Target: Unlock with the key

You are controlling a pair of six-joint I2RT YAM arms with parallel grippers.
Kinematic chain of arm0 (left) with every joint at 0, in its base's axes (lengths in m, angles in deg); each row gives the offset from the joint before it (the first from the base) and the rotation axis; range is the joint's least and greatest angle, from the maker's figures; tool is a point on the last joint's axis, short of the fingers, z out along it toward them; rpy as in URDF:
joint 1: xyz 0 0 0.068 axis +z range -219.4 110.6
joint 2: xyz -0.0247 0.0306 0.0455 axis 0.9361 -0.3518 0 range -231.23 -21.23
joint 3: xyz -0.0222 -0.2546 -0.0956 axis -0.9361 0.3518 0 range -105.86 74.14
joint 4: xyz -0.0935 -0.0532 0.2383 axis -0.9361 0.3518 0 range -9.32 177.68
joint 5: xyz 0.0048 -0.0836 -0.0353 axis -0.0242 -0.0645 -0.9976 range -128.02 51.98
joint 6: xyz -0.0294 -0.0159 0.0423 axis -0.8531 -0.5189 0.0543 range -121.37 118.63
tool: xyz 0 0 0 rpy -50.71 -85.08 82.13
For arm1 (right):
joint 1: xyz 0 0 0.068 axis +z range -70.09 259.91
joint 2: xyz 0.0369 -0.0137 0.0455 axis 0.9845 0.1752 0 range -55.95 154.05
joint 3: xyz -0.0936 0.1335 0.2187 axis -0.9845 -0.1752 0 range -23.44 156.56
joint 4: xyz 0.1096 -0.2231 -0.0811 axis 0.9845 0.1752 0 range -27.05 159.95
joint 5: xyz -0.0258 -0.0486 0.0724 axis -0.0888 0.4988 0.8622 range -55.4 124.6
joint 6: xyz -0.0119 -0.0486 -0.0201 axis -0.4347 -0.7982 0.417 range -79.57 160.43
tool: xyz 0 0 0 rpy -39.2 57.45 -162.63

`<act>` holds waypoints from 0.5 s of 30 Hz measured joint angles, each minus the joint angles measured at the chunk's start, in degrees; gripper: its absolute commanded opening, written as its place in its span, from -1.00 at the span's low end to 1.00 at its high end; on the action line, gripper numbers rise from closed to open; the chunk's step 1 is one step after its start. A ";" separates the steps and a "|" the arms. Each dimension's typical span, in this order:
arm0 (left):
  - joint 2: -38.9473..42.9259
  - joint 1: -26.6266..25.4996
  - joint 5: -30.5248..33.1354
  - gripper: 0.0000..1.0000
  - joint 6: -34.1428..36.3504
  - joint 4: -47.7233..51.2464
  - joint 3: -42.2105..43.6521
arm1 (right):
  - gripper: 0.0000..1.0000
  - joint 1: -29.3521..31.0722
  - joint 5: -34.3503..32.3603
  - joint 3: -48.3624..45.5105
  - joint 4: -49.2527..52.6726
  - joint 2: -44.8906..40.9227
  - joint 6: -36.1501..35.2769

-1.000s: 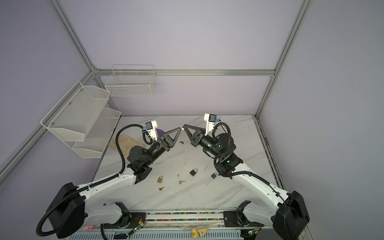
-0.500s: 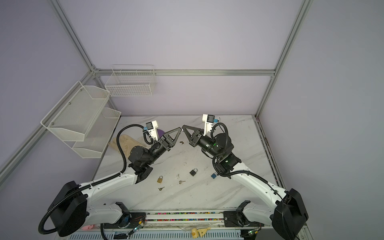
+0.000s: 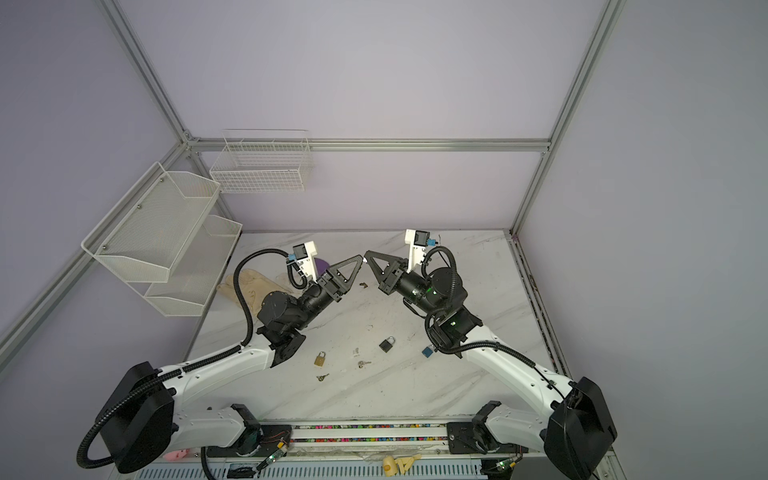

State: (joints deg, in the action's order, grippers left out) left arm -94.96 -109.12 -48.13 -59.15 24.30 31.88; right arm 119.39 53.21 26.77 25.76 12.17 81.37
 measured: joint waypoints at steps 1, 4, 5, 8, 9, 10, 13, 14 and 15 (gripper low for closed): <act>0.46 0.22 -0.59 -1.00 0.35 1.29 -0.07 | -0.49 0.00 0.02 0.00 0.57 -0.15 -0.24; 2.84 2.34 -3.43 -1.00 2.12 8.22 -0.28 | -0.05 -0.22 0.48 0.00 2.99 -1.16 -1.75; 3.72 3.82 -5.16 -1.00 3.34 12.24 -0.81 | 0.00 -0.55 1.51 0.02 3.80 -1.77 -2.54; 4.39 7.39 -9.90 -1.00 7.63 23.67 -4.39 | 0.07 -3.30 6.54 0.72 5.44 -2.97 -3.26; 4.35 8.15 -11.58 -1.00 9.31 27.71 -6.01 | 0.07 -4.81 9.20 1.14 5.62 -2.93 -3.26; 4.33 8.66 -13.05 -1.00 10.78 30.62 -7.41 | 0.06 -6.47 11.63 1.51 5.97 -2.80 -3.28; 4.13 9.27 -18.03 -1.00 16.20 40.50 -12.22 | 0.06 -10.84 19.52 2.25 6.56 -1.40 -3.08; 3.98 9.35 -19.34 -1.00 17.79 43.34 -13.66 | 0.07 -11.91 22.05 2.62 6.84 -0.52 -3.10; 3.78 9.35 -20.28 -1.00 18.93 45.44 -14.78 | 0.06 -12.52 24.17 2.82 7.10 0.13 -3.13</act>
State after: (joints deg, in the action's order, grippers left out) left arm -91.18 -99.77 -68.42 -40.22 69.75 17.10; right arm 106.87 77.39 29.59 32.86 12.30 78.25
